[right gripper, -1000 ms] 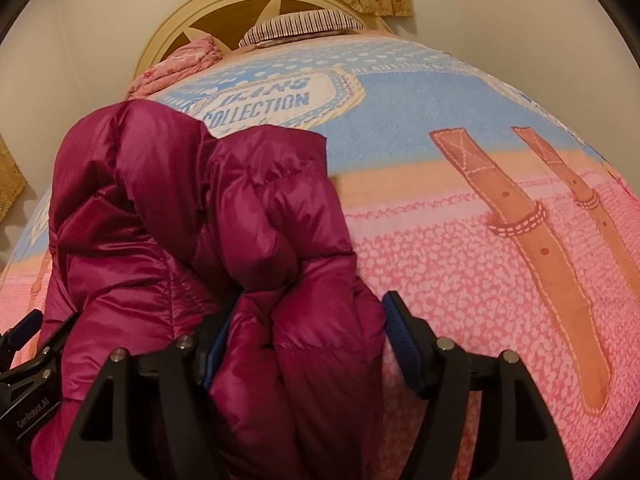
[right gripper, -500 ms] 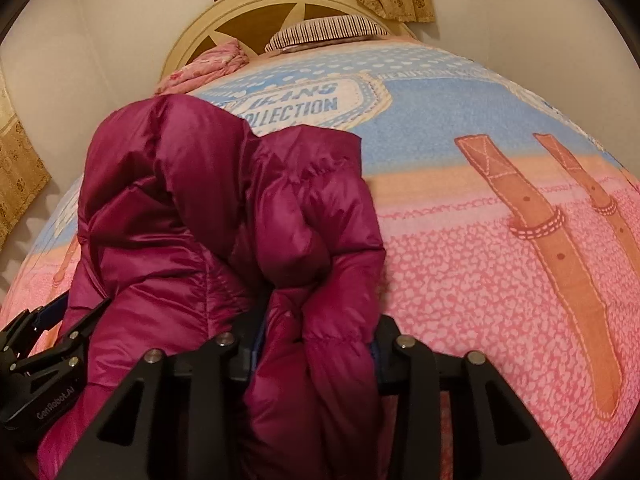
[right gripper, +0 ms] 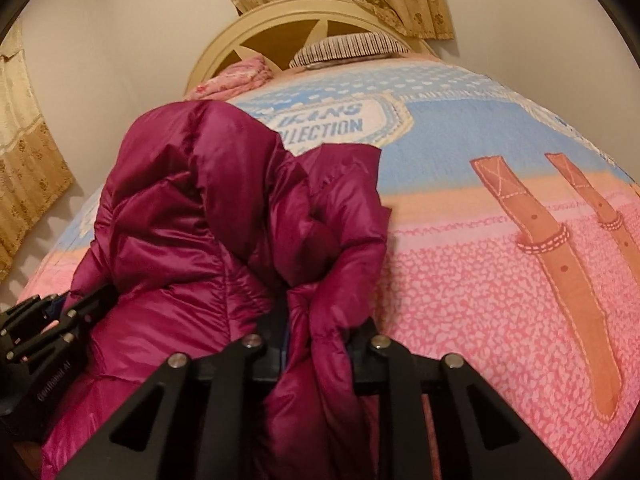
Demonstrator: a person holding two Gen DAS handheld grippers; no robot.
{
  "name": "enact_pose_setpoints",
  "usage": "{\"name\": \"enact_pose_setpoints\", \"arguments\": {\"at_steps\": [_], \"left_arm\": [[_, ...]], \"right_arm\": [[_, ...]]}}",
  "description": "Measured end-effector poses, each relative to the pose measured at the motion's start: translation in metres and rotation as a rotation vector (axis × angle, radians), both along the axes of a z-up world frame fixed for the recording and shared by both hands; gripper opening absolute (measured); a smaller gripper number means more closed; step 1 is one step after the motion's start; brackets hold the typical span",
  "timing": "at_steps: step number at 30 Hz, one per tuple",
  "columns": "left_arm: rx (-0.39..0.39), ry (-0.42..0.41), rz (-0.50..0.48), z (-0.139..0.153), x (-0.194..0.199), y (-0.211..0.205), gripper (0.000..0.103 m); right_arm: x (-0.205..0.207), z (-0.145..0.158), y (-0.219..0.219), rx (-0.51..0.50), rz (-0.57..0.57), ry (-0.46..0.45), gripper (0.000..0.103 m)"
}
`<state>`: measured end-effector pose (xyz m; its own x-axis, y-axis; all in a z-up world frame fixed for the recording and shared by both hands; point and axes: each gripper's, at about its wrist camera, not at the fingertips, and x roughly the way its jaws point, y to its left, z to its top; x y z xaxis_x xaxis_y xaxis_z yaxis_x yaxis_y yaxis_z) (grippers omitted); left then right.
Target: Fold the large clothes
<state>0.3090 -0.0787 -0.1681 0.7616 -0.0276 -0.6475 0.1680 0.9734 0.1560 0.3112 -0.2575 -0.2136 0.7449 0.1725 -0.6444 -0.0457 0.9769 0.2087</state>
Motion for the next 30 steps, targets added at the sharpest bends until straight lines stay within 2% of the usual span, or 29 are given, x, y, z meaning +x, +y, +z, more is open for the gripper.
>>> {"name": "enact_pose_setpoints", "arguments": {"at_steps": [14,30], "left_arm": [[-0.012,-0.057,0.055,0.038,-0.045,0.034,0.015],[-0.065,-0.102,0.133,0.068,-0.077,0.089,0.013]], "right_arm": [[-0.025,0.024,0.025,0.029,0.079,-0.065,0.021],[-0.023,0.042,0.063,0.042,0.183,-0.113,0.021]]}}
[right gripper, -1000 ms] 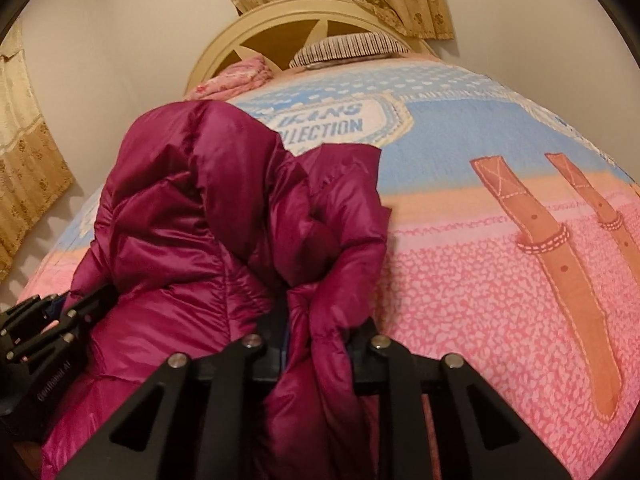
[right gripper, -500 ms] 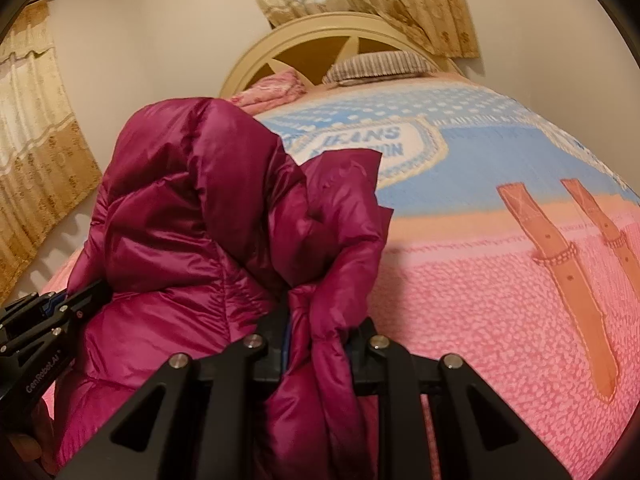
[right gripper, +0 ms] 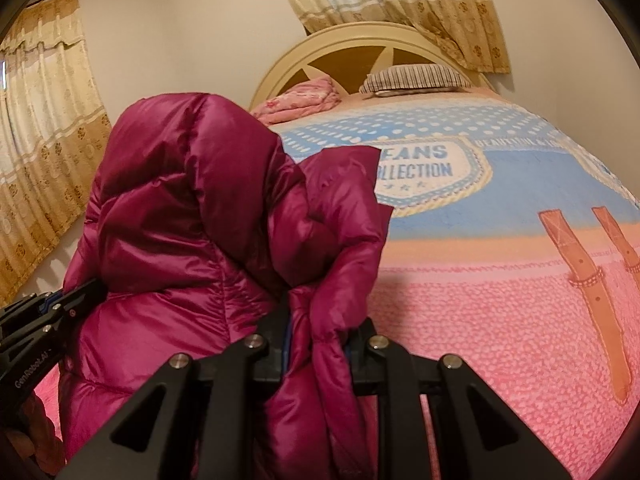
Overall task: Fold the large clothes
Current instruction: 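Carry the held jacket bundle across the bed with both tools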
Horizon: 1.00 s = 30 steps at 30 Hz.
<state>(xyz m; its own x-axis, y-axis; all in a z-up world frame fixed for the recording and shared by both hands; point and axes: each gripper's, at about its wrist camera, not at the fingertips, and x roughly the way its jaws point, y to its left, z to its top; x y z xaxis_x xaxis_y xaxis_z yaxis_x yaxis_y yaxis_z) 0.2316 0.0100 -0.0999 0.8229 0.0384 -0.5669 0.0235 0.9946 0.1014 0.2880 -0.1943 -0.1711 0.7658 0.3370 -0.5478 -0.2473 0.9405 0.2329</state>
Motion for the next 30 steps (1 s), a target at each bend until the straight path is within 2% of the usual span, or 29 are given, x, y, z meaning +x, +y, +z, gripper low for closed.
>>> {"name": "enact_pose_setpoints", "arguments": {"at_steps": [15,30], "left_arm": [[-0.037,-0.02,0.078,0.012,-0.013,0.051,0.013],[-0.073,0.007,0.177,0.001,-0.025,0.106,0.013]], "right_arm": [[0.006,0.007,0.046,-0.007,0.091,-0.015,0.021],[0.014,-0.001,0.1,-0.036,0.197,0.003,0.021]]}}
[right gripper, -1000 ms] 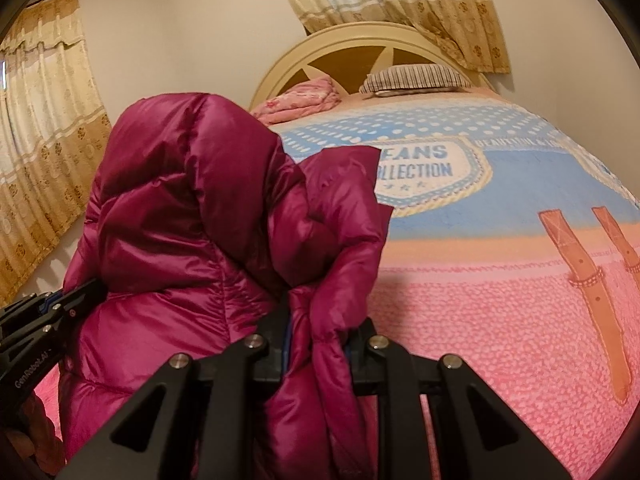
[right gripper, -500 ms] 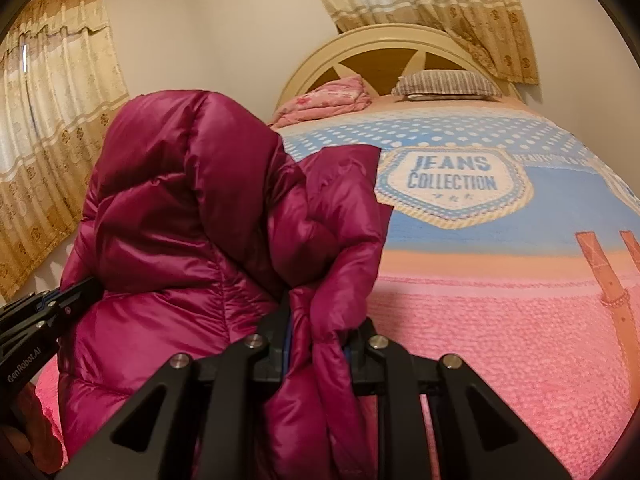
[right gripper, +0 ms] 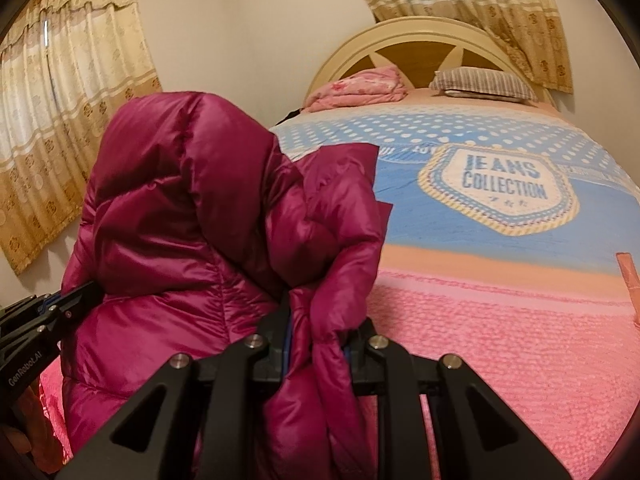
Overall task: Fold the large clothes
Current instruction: 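Carry the held jacket bundle across the bed with both tools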
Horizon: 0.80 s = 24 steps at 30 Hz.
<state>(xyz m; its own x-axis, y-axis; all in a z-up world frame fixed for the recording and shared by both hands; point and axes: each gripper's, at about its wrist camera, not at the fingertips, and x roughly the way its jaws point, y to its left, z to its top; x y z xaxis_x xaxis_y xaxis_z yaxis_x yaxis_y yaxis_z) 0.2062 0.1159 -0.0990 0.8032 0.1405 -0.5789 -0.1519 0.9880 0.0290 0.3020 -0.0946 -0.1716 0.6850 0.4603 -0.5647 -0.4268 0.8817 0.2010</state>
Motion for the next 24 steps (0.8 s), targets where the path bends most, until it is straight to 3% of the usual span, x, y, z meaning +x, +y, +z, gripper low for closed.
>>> {"name": "enact_pose_setpoints", "arguments": {"at_steps": [18,24], "left_arm": [[-0.04,0.073,0.09,-0.036,0.0,0.045,0.013],[-0.047,0.126,0.094,-0.057,0.007,0.052,0.019]], "right_arm": [[0.013,-0.022,0.05,-0.055,0.087,0.056,0.021],[0.022,-0.037,0.058,-0.075,0.096,0.113,0.021]]}}
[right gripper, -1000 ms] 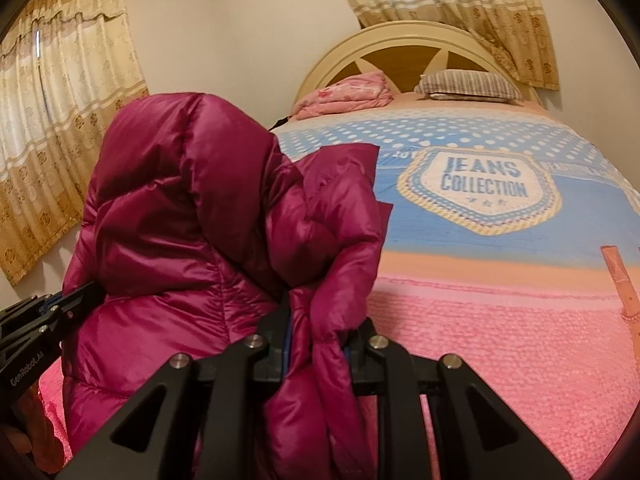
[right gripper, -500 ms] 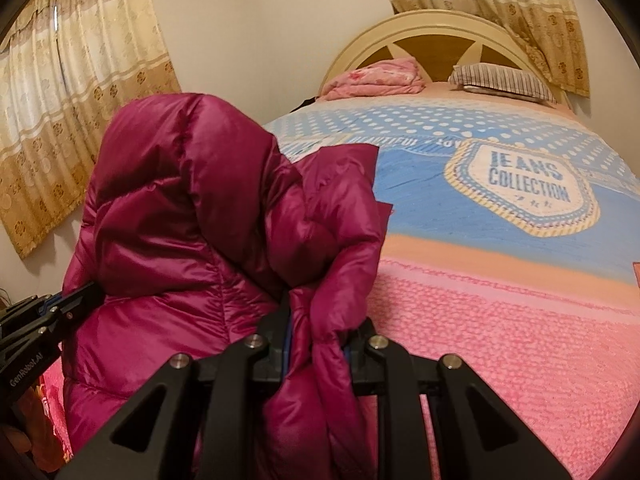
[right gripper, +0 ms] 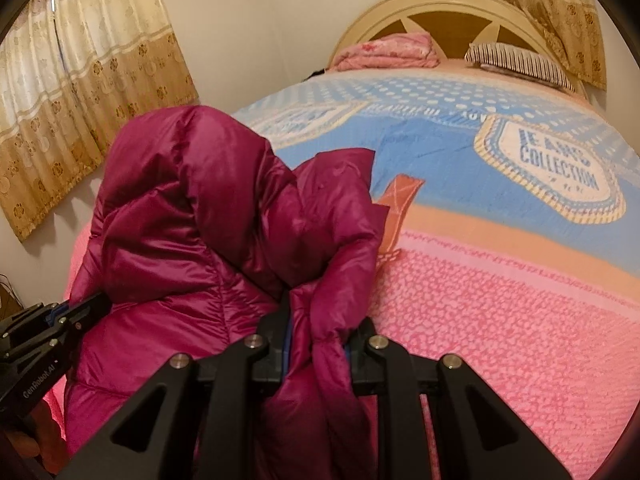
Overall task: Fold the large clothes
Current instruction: 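Carry the held jacket bundle across the bed with both tools, then lower the jacket bundle onto the bedspread and open both tools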
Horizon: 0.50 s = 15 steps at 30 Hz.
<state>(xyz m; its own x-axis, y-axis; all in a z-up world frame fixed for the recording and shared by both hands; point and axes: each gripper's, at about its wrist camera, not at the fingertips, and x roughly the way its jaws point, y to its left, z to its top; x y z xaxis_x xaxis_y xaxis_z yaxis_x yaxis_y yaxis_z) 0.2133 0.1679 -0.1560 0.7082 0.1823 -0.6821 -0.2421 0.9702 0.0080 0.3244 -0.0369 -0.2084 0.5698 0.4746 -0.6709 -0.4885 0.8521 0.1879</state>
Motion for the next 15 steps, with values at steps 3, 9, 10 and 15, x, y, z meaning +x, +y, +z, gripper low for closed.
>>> {"name": "enact_pose_setpoints", "arguments": {"at_steps": [3,9,10,15], "left_arm": [[-0.004,0.016,0.007,-0.007,0.002,0.0,0.027],[0.016,0.025,0.029,-0.02,0.006,-0.001,0.046],[0.009,0.022,0.032,-0.022,0.006,0.0,0.048],[-0.004,0.023,0.053,-0.023,0.003,0.005,0.056]], "right_arm": [[0.004,-0.005,0.003,-0.012,0.002,0.021,0.023],[0.004,-0.012,0.006,-0.044,-0.002,0.039,0.026],[0.004,-0.013,0.006,-0.048,-0.003,0.043,0.026],[0.005,-0.013,0.009,-0.066,-0.004,0.048,0.031]]}}
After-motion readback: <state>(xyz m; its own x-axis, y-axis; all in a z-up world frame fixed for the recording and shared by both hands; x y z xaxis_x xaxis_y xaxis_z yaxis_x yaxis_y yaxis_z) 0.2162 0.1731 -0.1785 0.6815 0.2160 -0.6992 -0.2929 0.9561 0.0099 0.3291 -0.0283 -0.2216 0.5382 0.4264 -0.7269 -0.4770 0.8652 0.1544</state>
